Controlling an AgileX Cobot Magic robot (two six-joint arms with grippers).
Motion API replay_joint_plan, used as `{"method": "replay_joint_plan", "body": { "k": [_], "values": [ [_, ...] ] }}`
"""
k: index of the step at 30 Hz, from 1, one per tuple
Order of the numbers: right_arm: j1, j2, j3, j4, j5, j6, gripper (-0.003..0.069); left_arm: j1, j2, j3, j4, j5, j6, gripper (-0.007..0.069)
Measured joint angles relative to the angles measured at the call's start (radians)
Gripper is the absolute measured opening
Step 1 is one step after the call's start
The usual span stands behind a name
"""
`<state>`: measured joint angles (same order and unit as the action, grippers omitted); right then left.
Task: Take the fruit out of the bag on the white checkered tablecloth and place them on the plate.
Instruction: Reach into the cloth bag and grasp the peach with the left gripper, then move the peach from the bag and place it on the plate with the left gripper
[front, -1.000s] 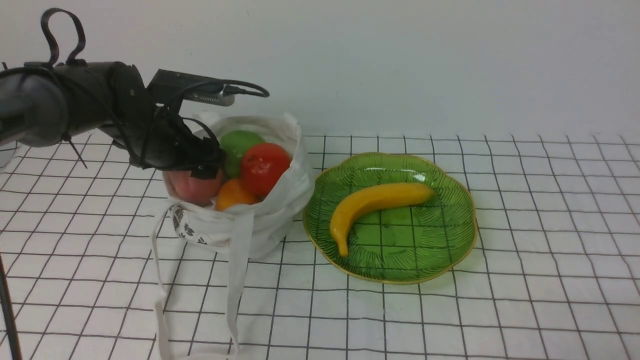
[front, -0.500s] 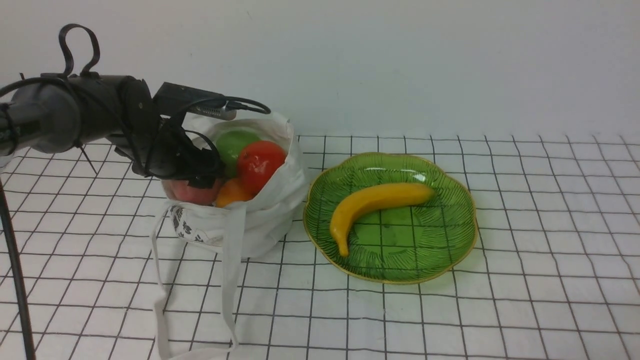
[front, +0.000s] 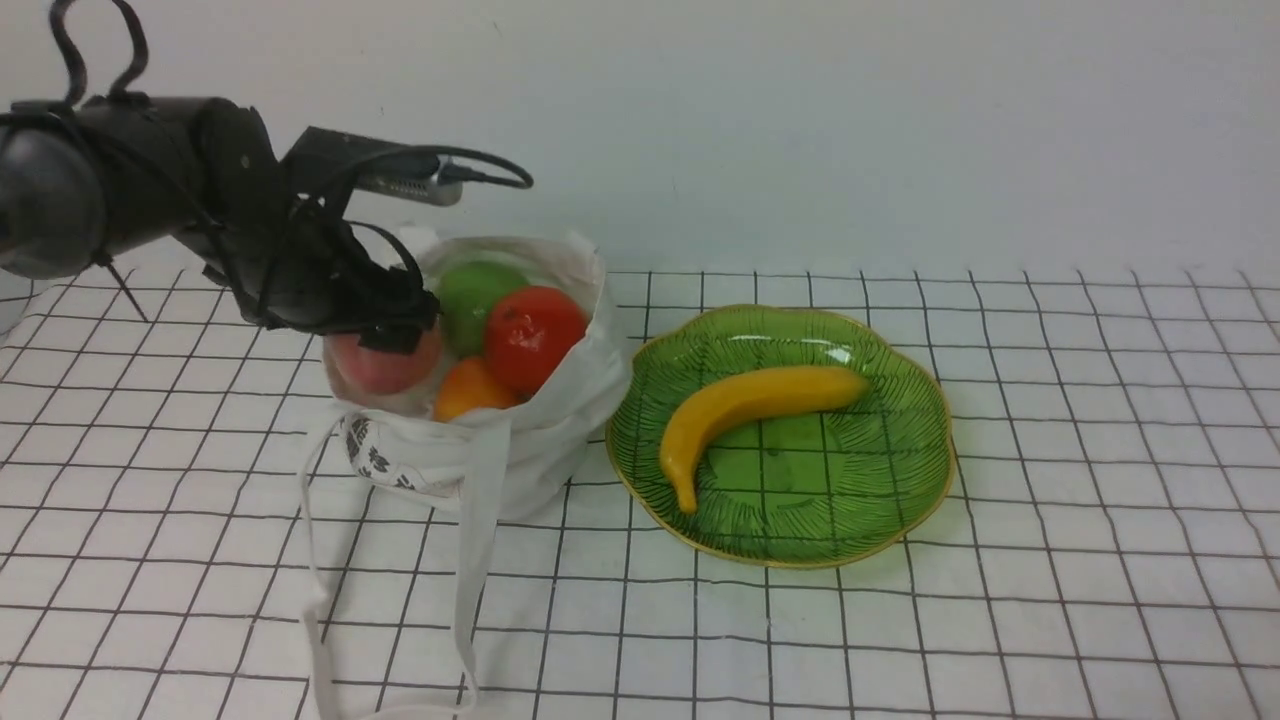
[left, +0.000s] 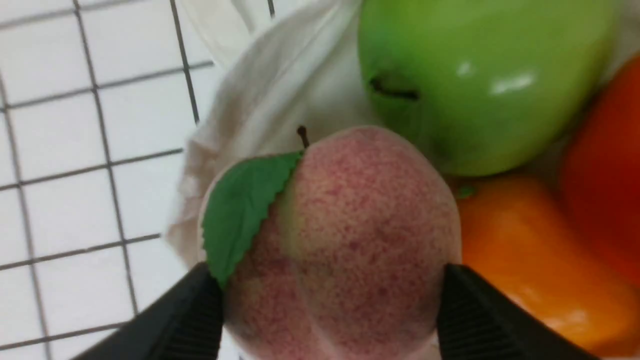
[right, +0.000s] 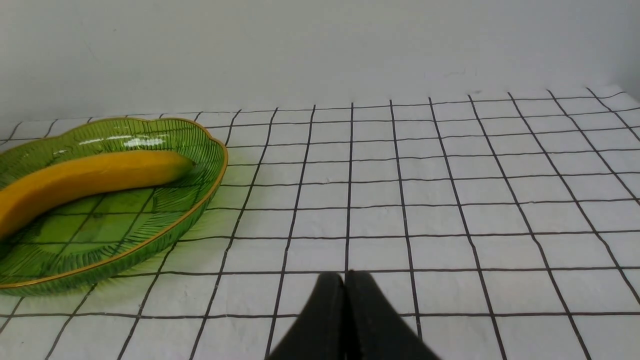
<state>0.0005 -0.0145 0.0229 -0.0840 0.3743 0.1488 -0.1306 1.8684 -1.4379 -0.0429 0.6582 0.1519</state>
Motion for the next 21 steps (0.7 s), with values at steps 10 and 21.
{"method": "replay_joint_plan", "body": {
  "k": [10,21],
  "values": [
    [0.0,0.0,0.0,0.0,0.0,0.0,-0.0014,-0.012,-0.204,0.0,-0.179,0.101,0.013,0.0489],
    [0.0,0.0,0.0,0.0,0.0,0.0,-0.0014,-0.297,-0.122,0.0,-0.66,0.039,0.191,0.0489]
  ]
}}
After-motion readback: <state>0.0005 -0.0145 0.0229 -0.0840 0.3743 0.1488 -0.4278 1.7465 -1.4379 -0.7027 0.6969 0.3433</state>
